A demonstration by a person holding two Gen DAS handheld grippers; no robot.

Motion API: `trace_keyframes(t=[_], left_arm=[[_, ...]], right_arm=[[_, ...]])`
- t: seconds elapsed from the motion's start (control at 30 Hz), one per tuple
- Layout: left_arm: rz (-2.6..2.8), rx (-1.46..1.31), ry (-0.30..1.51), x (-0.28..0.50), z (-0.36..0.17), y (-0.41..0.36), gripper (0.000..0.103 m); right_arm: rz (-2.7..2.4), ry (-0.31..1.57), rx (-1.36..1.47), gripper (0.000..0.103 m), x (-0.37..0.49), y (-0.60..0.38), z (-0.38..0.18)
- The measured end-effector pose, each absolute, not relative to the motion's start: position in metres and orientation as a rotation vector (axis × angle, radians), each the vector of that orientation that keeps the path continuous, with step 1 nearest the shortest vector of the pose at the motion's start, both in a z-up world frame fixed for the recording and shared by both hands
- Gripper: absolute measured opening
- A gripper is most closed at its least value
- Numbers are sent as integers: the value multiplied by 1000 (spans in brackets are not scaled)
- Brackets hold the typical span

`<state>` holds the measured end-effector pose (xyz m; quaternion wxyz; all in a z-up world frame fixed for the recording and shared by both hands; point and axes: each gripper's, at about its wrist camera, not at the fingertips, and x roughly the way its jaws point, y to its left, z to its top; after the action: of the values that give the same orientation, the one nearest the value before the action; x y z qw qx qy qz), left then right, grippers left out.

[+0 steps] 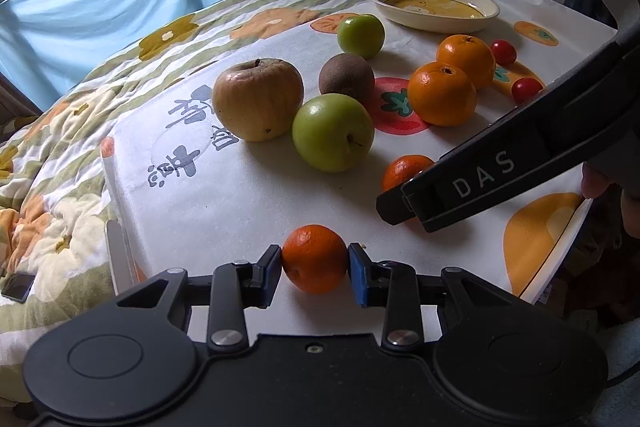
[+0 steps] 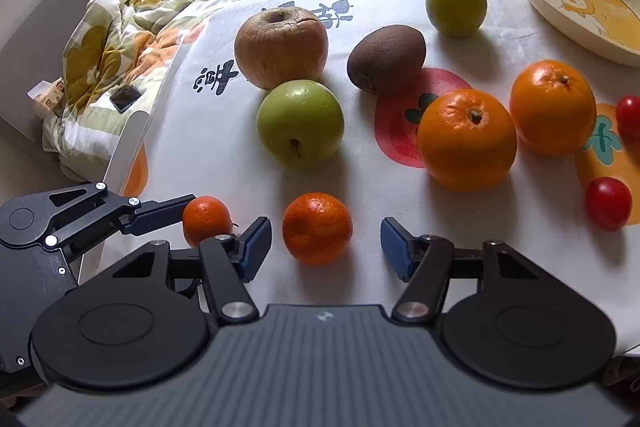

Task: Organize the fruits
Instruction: 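Grasp a small mandarin with the left tool while the right tool grasps another mandarin, then carry the mandarin into the cream bowl with the left tool while the right tool carries its mandarin there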

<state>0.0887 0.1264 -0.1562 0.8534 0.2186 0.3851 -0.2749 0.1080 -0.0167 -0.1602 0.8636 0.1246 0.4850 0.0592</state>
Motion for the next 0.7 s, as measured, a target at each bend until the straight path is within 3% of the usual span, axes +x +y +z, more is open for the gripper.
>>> trace_keyframes(t=[0.13, 0.2, 0.7], left_arm=[[-568, 447, 815, 89, -156, 128, 39], [-563, 440, 816, 90, -156, 127, 39], [-517, 400, 789, 86, -127, 120, 39]], right_arm=[[130, 1017, 253, 63, 109, -16, -160], [152, 1018, 259, 53, 110, -16, -160], [151, 981, 258, 52, 103, -34, -128]])
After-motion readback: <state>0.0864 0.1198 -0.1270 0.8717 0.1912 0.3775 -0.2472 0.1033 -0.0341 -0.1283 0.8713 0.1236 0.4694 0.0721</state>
